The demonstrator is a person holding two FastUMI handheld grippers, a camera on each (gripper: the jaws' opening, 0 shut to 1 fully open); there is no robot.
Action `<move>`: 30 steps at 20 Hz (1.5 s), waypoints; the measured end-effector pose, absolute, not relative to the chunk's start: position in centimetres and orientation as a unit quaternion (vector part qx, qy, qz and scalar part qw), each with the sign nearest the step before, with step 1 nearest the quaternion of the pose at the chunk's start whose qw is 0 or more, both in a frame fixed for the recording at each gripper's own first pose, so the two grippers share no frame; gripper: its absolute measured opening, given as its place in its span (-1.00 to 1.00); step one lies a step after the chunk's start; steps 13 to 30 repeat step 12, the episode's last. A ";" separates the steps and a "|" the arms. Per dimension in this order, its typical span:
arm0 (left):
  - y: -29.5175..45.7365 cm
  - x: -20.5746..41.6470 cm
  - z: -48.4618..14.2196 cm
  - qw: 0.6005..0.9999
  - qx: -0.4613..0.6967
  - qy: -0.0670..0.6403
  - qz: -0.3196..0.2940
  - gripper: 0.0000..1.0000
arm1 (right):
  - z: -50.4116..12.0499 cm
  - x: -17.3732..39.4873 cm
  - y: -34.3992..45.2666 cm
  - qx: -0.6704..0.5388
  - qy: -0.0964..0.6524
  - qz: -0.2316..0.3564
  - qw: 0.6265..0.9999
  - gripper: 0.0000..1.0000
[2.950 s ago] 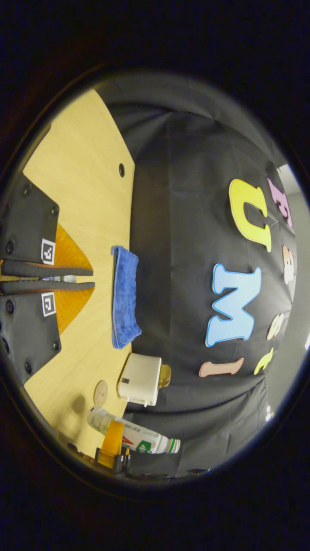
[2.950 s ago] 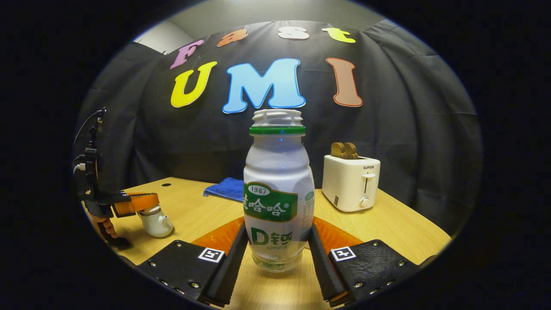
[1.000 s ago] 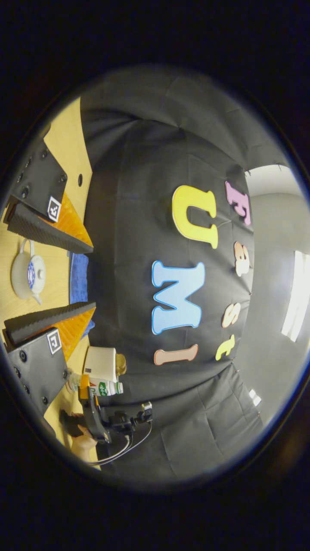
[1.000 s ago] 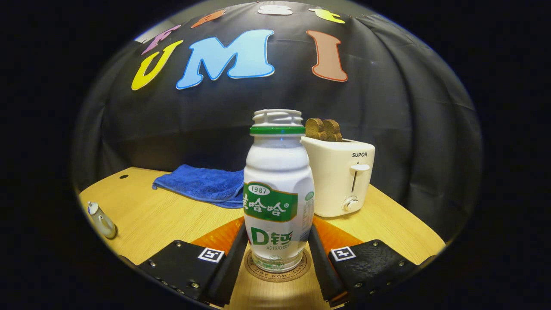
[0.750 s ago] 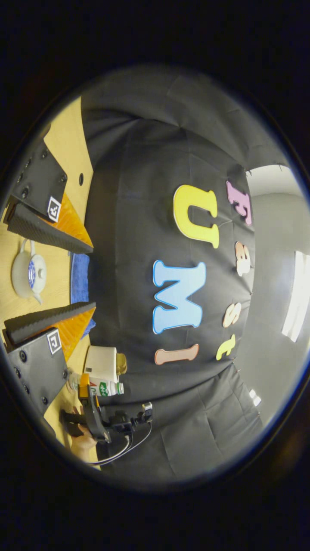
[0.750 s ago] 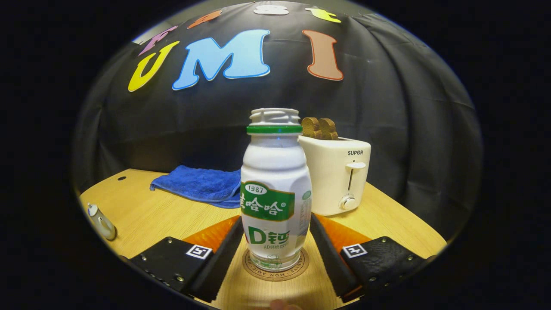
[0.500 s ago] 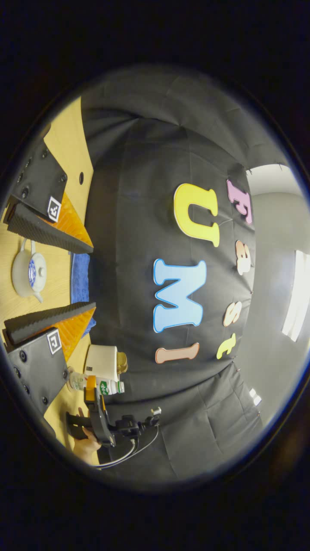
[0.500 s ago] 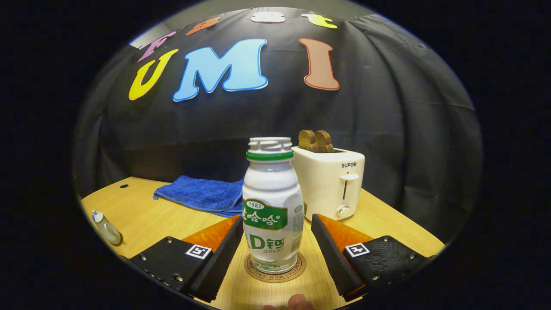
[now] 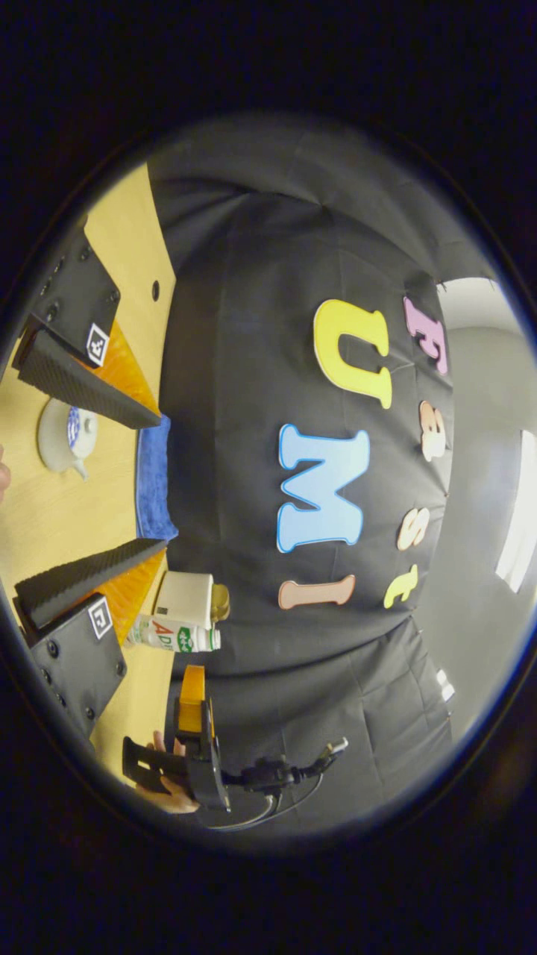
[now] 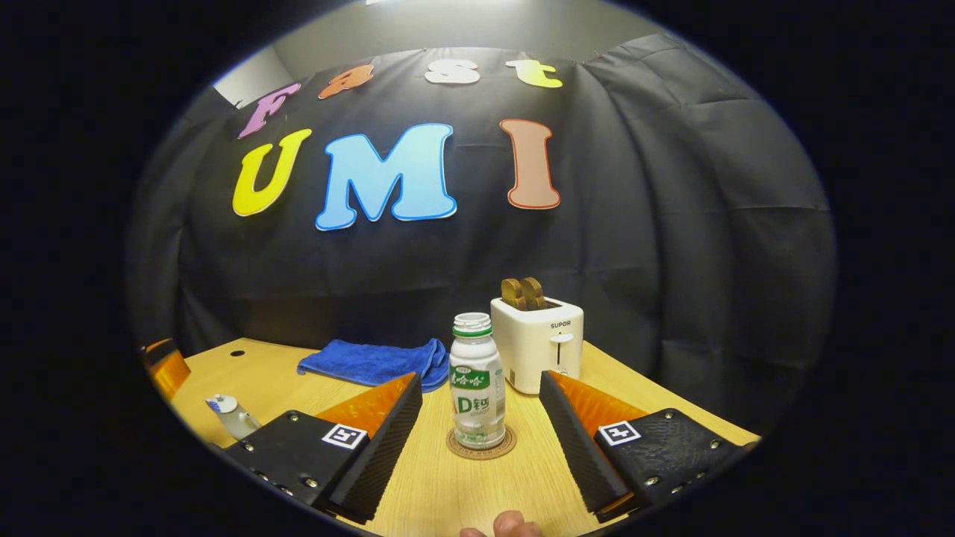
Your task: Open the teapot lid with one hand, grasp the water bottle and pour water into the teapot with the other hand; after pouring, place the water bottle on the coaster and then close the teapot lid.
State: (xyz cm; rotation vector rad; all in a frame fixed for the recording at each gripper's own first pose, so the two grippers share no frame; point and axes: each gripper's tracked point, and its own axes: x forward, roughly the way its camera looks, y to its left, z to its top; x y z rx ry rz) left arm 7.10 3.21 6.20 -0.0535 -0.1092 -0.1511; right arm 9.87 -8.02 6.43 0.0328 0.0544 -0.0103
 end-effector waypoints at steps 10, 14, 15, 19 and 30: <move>-0.5 0.2 4.6 0.999 -0.004 -0.038 -0.036 1.00 | 0.8 -0.4 -3.3 -0.020 0.038 -0.005 0.999 0.94; -1.1 -0.5 3.3 0.999 -0.003 -0.026 -0.031 1.00 | 0.4 -1.3 -2.0 -0.015 0.037 0.007 0.999 0.94; -1.1 -0.5 3.3 0.999 -0.003 -0.026 -0.031 1.00 | 0.4 -1.3 -2.0 -0.015 0.037 0.007 0.999 0.94; -1.1 -0.5 3.3 0.999 -0.003 -0.026 -0.031 1.00 | 0.4 -1.3 -2.0 -0.015 0.037 0.007 0.999 0.94; -1.1 -0.5 3.3 0.999 -0.003 -0.026 -0.031 1.00 | 0.4 -1.3 -2.0 -0.015 0.037 0.007 0.999 0.94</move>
